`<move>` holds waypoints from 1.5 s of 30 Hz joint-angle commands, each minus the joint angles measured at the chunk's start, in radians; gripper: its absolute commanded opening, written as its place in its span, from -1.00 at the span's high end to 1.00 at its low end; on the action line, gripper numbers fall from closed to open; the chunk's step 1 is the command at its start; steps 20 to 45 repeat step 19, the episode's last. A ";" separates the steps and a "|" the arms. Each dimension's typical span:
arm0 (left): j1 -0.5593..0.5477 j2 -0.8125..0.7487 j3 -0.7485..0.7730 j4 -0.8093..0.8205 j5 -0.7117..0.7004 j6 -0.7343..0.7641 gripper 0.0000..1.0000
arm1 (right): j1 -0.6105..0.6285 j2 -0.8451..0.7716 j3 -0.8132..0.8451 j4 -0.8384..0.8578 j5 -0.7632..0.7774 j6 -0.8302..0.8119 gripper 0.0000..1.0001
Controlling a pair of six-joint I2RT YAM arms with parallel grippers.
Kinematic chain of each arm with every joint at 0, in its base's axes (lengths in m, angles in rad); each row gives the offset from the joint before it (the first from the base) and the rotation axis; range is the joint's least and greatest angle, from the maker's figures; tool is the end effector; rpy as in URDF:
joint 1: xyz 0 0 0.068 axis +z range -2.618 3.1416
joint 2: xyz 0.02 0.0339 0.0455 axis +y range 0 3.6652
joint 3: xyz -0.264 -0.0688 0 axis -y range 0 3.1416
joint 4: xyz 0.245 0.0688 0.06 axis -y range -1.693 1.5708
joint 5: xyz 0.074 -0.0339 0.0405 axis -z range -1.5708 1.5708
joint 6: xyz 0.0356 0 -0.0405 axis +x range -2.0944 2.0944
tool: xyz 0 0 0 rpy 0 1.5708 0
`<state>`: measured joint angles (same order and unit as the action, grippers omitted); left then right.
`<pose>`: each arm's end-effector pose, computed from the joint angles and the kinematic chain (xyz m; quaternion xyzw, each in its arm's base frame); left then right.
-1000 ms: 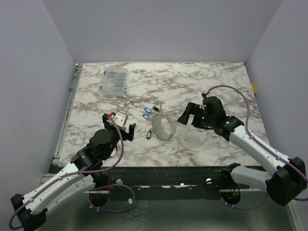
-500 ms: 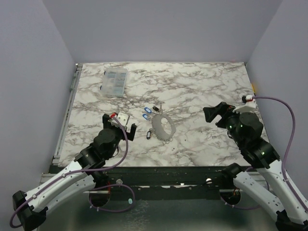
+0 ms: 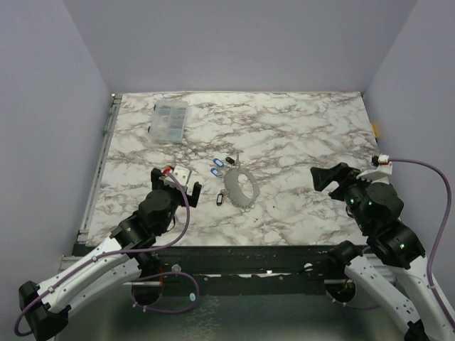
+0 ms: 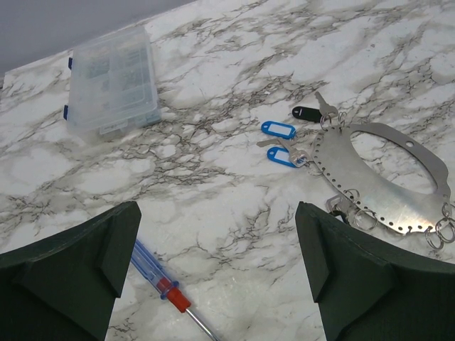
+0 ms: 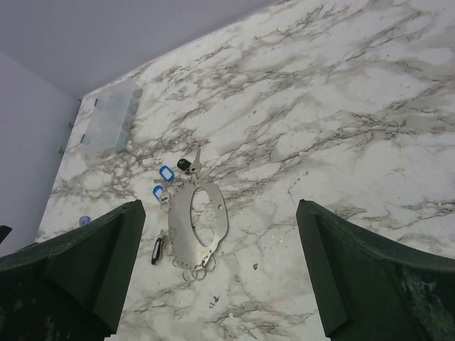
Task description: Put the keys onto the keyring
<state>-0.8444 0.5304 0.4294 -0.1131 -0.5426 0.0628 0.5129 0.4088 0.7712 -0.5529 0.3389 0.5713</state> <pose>0.1095 -0.0956 0.2598 0.1776 0.7480 -0.0374 0.6385 0.0853 0.0344 0.3410 0.1295 0.7566 0.2124 0.6047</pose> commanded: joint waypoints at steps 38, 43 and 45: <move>0.000 -0.052 -0.011 0.018 0.004 0.014 -0.98 | -0.002 0.023 0.039 -0.151 0.025 0.031 -1.00; 0.000 -0.052 -0.011 0.018 0.004 0.014 -0.98 | -0.002 0.023 0.039 -0.151 0.025 0.031 -1.00; 0.000 -0.052 -0.011 0.018 0.004 0.014 -0.98 | -0.002 0.023 0.039 -0.151 0.025 0.031 -1.00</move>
